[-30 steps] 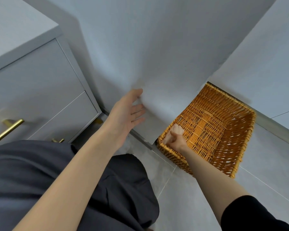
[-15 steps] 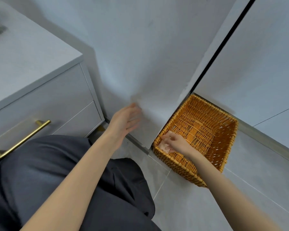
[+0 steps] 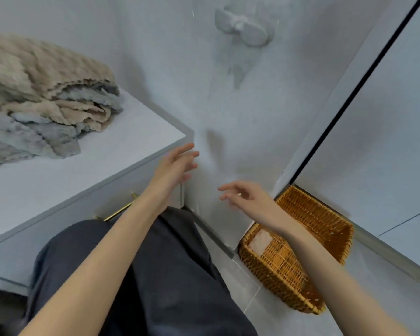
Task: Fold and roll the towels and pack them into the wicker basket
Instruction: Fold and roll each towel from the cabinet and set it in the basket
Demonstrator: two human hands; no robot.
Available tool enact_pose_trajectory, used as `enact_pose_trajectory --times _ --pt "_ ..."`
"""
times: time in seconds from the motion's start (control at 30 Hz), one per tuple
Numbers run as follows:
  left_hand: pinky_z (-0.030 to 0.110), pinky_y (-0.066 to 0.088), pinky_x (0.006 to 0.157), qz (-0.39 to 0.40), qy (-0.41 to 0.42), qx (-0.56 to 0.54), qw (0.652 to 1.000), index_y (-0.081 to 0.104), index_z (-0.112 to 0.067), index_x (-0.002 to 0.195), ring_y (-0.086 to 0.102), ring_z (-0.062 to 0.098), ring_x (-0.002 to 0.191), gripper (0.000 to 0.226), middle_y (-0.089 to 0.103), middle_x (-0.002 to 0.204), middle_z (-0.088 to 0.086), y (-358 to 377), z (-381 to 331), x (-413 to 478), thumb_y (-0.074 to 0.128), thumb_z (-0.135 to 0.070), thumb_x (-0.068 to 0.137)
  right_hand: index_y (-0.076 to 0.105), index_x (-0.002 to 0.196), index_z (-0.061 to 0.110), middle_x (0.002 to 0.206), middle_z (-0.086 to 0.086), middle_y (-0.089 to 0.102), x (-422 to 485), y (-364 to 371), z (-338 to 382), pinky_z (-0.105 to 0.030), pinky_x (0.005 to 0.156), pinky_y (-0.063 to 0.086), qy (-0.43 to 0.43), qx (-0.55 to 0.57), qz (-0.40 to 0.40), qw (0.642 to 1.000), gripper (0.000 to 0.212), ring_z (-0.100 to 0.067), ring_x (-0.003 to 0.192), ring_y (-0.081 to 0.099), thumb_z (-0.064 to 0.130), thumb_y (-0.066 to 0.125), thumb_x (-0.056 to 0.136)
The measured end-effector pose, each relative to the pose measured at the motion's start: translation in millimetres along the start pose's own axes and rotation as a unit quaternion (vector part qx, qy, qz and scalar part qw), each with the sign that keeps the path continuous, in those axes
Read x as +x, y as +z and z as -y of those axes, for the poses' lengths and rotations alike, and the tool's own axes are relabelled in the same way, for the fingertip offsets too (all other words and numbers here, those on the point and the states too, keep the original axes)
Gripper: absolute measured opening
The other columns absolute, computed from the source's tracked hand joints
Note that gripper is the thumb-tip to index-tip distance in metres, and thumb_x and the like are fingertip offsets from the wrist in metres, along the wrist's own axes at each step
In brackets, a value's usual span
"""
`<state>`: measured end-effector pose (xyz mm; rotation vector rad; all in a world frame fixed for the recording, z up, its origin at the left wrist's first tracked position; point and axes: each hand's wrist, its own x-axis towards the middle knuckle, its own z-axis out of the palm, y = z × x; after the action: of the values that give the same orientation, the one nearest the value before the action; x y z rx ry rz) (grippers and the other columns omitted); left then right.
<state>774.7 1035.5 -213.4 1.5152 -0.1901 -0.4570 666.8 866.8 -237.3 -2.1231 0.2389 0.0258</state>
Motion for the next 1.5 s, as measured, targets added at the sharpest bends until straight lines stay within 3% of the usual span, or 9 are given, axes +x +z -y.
enact_pose_trajectory --times 0.23,0.57,0.67,0.83,1.1,1.23,1.33,1.4,1.5 --pt "0.032 0.049 0.095 -0.085 0.084 0.017 0.993 0.056 -0.029 0.122 0.062 0.012 0.107 0.030 0.065 0.115 -0.012 -84 -60 -23 0.049 -0.016 0.096 0.065 0.110 0.020 0.099 0.001 0.070 44 9 99 -0.029 0.084 0.053 -0.062 0.081 0.012 0.995 0.023 -0.014 0.085 0.066 0.012 0.049 0.096" --pt "0.028 0.040 0.088 -0.215 0.033 0.185 0.958 0.050 -0.025 0.133 0.051 0.014 0.113 0.039 0.056 0.129 0.000 -196 -39 -56 0.047 -0.013 0.096 0.064 0.108 0.022 0.106 0.001 0.067 104 67 181 -0.029 0.081 0.054 -0.117 0.089 0.070 0.987 0.021 -0.014 0.086 0.066 0.014 0.050 0.096" --pt "0.029 0.038 0.097 -0.215 -0.017 0.281 0.935 0.044 -0.023 0.140 0.047 0.019 0.125 0.044 0.050 0.139 0.002 -220 -19 -63 0.046 -0.016 0.096 0.063 0.103 0.026 0.108 -0.001 0.066 124 92 201 -0.029 0.080 0.054 -0.130 0.088 0.075 0.985 0.017 -0.014 0.086 0.065 0.016 0.051 0.096" --pt "0.033 0.034 0.106 -0.212 -0.040 0.467 0.858 0.040 -0.017 0.144 0.042 0.026 0.131 0.047 0.048 0.142 0.007 -243 2 -62 0.042 -0.017 0.096 0.062 0.113 0.019 0.109 0.000 0.061 163 133 236 -0.026 0.076 0.051 -0.134 0.098 0.071 0.984 0.021 -0.016 0.090 0.059 0.016 0.051 0.095" --pt "0.030 0.045 0.086 -0.239 -0.023 0.575 0.782 0.047 -0.028 0.137 0.051 0.020 0.116 0.041 0.057 0.126 -0.003 -250 2 -49 0.041 -0.026 0.097 0.033 0.144 0.011 0.143 -0.007 0.043 201 179 285 -0.040 0.103 0.044 -0.148 0.072 0.084 0.983 0.060 -0.023 0.128 0.046 0.018 0.061 0.092" --pt "0.031 0.044 0.088 -0.203 -0.041 0.599 0.773 0.048 -0.026 0.135 0.051 0.021 0.117 0.039 0.055 0.127 0.000 -254 -3 -43 0.041 -0.028 0.097 0.043 0.135 0.008 0.123 -0.008 0.053 209 190 295 -0.027 0.085 0.043 -0.155 0.056 0.079 0.983 0.052 -0.017 0.105 0.053 0.020 0.065 0.089" --pt "0.031 0.045 0.088 -0.188 -0.049 0.608 0.770 0.051 -0.023 0.131 0.051 0.022 0.116 0.037 0.056 0.126 0.001 -256 -4 -43 0.042 -0.027 0.096 0.062 0.111 0.005 0.097 -0.017 0.064 205 187 296 -0.033 0.070 0.045 -0.205 0.034 0.046 0.977 0.028 -0.022 0.076 0.055 0.024 0.063 0.090" --pt "0.031 0.045 0.089 -0.184 -0.047 0.605 0.773 0.052 -0.023 0.130 0.052 0.023 0.116 0.036 0.056 0.126 0.001 -258 -5 -43 0.042 -0.027 0.095 0.063 0.088 0.008 0.078 -0.009 0.062 201 175 298 -0.032 0.061 0.042 -0.248 0.030 0.022 0.968 0.018 -0.020 0.063 0.052 0.026 0.062 0.091" --pt "0.031 0.045 0.090 -0.178 -0.048 0.594 0.783 0.047 -0.026 0.135 0.052 0.023 0.117 0.039 0.057 0.129 0.000 -259 -8 -44 0.042 -0.028 0.096 0.058 0.081 0.018 0.072 0.007 0.055 194 148 305 -0.024 0.059 0.037 -0.276 0.053 -0.027 0.959 0.014 -0.009 0.062 0.047 0.027 0.058 0.092"
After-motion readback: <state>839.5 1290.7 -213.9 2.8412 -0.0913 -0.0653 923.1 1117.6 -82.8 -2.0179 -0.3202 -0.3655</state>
